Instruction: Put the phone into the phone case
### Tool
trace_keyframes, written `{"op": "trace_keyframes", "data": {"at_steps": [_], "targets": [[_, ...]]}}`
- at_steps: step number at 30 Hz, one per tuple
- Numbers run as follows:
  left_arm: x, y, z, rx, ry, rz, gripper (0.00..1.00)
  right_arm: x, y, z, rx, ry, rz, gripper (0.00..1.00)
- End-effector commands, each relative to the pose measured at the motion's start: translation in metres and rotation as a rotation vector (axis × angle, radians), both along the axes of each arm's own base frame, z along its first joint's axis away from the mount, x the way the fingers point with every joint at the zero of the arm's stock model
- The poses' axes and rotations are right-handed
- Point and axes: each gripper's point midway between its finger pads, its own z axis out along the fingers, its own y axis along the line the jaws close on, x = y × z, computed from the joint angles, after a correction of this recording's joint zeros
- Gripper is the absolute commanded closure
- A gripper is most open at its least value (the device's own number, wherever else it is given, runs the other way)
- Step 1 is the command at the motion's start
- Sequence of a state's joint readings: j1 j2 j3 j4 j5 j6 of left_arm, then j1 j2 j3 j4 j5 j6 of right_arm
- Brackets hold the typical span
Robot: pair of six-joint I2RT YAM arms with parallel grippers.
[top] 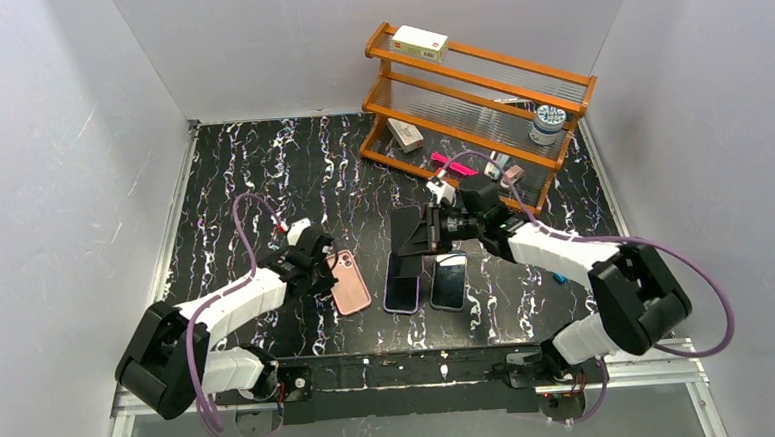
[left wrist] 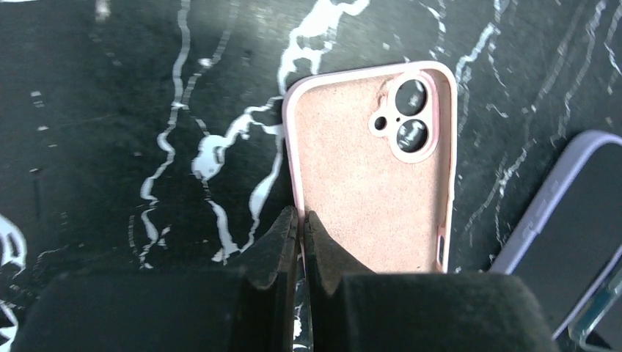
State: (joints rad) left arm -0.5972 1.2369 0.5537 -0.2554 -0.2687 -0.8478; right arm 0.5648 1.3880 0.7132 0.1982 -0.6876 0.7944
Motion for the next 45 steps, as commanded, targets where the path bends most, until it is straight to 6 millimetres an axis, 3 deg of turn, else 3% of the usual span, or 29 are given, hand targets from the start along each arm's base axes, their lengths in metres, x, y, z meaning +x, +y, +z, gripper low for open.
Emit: {"op": "trace_keyframes", "data": {"at_steps": [1, 5, 11, 17, 24, 30, 35, 40, 45], "targets": [[-0.005, -0.015, 0.003, -0.011, 0.023, -0.183, 0.98, 0.007, 0.043, 0.03, 0.065, -0.092, 0.052, 0.98], [-0.003, -0.018, 0.008, -0.013, 0.006, -0.217, 0.89, -0.001, 0.068, 0.014, 0.048, -0.054, 0.1, 0.98], [0.006, -0.008, 0.034, -0.027, -0.014, -0.163, 0.62, -0.012, 0.096, -0.003, 0.008, -0.001, 0.159, 0.98], [0.006, 0.008, 0.045, -0.153, 0.016, -0.072, 0.52, -0.023, 0.117, -0.025, -0.054, 0.083, 0.215, 0.98], [0.005, 0.005, 0.058, -0.268, -0.046, -0.071, 0.37, -0.029, 0.134, -0.046, -0.127, 0.151, 0.234, 0.98], [0.004, 0.004, 0.064, -0.345, -0.03, -0.073, 0.41, -0.033, 0.14, -0.068, -0.181, 0.2, 0.24, 0.97], [-0.001, 0.008, 0.055, -0.364, 0.004, -0.056, 0.43, -0.038, 0.142, -0.087, -0.226, 0.24, 0.251, 0.95], [-0.008, -0.006, 0.038, -0.438, 0.081, -0.093, 0.5, -0.042, 0.144, -0.099, -0.252, 0.262, 0.269, 0.9], [-0.01, -0.003, 0.023, -0.435, 0.115, -0.051, 0.55, -0.042, 0.144, -0.099, -0.256, 0.246, 0.275, 0.77]]}}
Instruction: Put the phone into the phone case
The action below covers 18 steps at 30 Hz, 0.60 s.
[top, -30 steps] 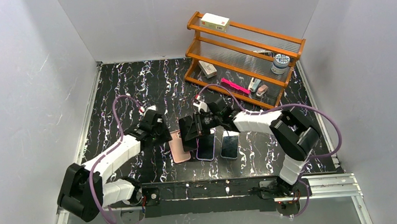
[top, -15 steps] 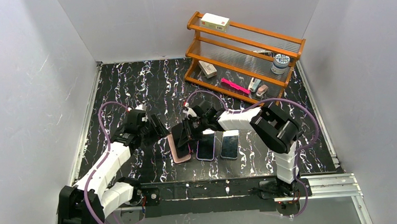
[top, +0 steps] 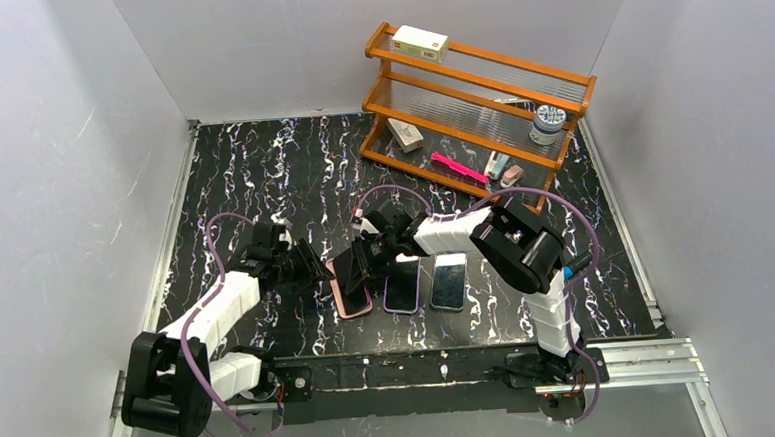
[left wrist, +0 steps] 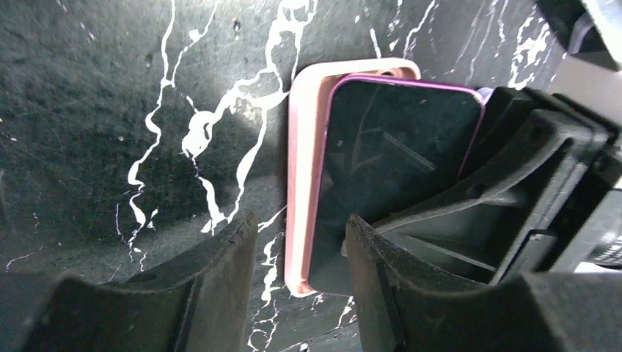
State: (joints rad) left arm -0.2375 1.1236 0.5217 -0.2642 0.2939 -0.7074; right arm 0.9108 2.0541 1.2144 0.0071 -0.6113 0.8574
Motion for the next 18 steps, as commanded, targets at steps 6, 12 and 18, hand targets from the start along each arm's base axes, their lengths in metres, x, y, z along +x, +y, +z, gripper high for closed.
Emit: {"op": "trace_keyframes", "data": {"at_steps": [6, 12, 18], "targets": [[-0.002, -0.005, -0.016, -0.049, 0.026, 0.032, 0.56, 0.004, -0.001, 0.01, -0.033, -0.064, 0.025, 0.61], [-0.003, -0.007, -0.024, -0.063, 0.045, 0.033, 0.58, 0.01, -0.006, 0.017, -0.057, -0.105, 0.011, 0.55], [-0.004, -0.009, -0.027, -0.066, 0.053, 0.014, 0.59, 0.021, -0.021, 0.013, -0.122, -0.141, -0.039, 0.53]]}}
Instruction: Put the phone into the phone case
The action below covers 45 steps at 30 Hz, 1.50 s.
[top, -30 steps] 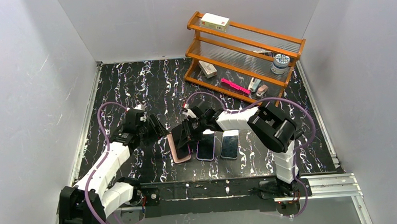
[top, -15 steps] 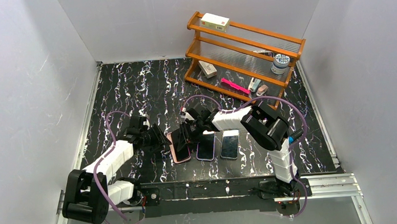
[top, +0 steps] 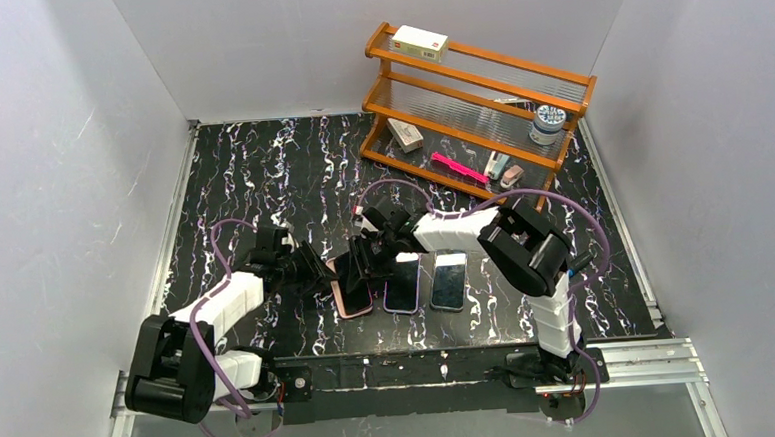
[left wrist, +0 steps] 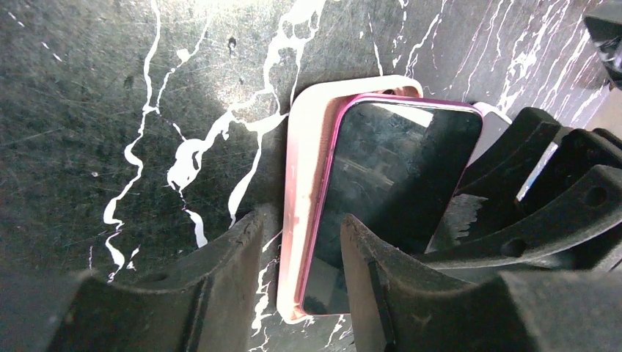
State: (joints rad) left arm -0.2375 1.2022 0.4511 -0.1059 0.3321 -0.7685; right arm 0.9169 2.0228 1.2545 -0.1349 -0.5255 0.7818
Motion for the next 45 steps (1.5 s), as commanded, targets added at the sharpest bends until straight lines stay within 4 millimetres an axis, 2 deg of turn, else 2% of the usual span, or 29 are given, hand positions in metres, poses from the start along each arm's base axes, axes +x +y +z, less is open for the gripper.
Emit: {"op": "trace_keyframes", "data": {"at_steps": [1, 6, 10, 14, 18, 23, 26, 33, 37, 45], "targets": [[-0.006, 0.0, -0.006, -0.007, 0.027, -0.014, 0.59, 0.017, -0.012, 0.013, -0.029, -0.078, -0.042, 0.53], [-0.006, 0.0, -0.009, -0.004, 0.028, -0.014, 0.61, 0.016, -0.014, 0.018, -0.016, -0.085, -0.039, 0.6], [-0.005, -0.002, -0.011, -0.017, 0.031, -0.018, 0.61, 0.013, -0.014, 0.018, 0.008, -0.086, -0.021, 0.7], [-0.003, -0.011, -0.008, -0.072, 0.018, -0.033, 0.61, 0.004, -0.007, 0.019, 0.081, -0.059, 0.039, 0.84], [-0.005, -0.015, -0.007, -0.094, 0.03, -0.047, 0.61, -0.003, -0.007, 0.009, 0.093, -0.015, 0.059, 0.93], [-0.004, -0.016, -0.01, -0.104, 0.026, -0.046, 0.61, -0.006, -0.004, 0.002, 0.112, 0.02, 0.044, 0.94], [-0.005, -0.017, -0.012, -0.111, 0.035, -0.042, 0.61, -0.007, -0.004, -0.004, 0.116, 0.042, 0.028, 0.99], [-0.004, -0.02, -0.01, -0.139, 0.036, -0.034, 0.62, -0.012, -0.003, -0.009, 0.136, 0.082, 0.018, 0.99], [-0.008, -0.021, -0.01, -0.154, 0.055, -0.018, 0.64, -0.01, 0.001, -0.006, 0.184, 0.096, -0.021, 0.99], [-0.024, -0.023, -0.015, -0.19, 0.11, 0.003, 0.66, -0.012, -0.004, -0.012, 0.222, 0.125, -0.101, 0.99]]}}
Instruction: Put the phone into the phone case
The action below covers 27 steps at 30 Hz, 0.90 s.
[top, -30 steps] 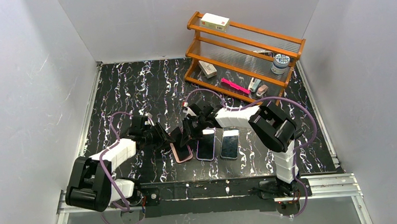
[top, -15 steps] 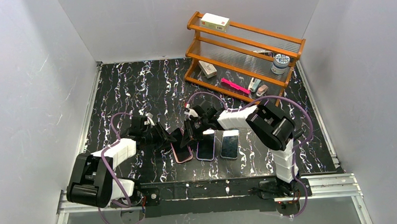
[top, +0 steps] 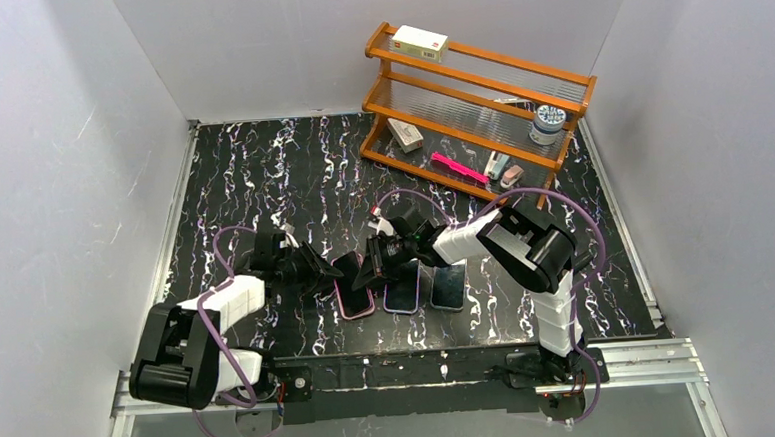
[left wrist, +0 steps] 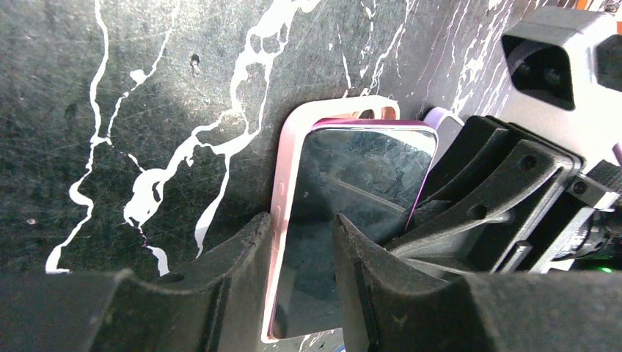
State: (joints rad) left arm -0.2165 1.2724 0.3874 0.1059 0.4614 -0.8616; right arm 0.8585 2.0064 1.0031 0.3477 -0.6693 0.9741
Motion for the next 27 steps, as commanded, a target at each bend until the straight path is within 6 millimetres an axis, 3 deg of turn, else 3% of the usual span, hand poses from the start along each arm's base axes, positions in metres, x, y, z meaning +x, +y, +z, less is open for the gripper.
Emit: {"op": "trace_keyframes", "data": {"at_steps": [1, 12, 27], "targets": [[-0.033, -0.005, -0.014, -0.034, 0.118, -0.022, 0.66, -0.013, 0.0, -0.014, -0.008, 0.045, -0.027, 0.99], [-0.049, -0.011, -0.009, -0.122, 0.163, 0.016, 0.67, -0.002, 0.003, 0.004, 0.086, 0.036, -0.118, 0.99], [-0.053, -0.011, -0.005, -0.164, 0.157, 0.078, 0.67, 0.005, 0.005, 0.002, 0.098, 0.024, -0.155, 0.99]]}}
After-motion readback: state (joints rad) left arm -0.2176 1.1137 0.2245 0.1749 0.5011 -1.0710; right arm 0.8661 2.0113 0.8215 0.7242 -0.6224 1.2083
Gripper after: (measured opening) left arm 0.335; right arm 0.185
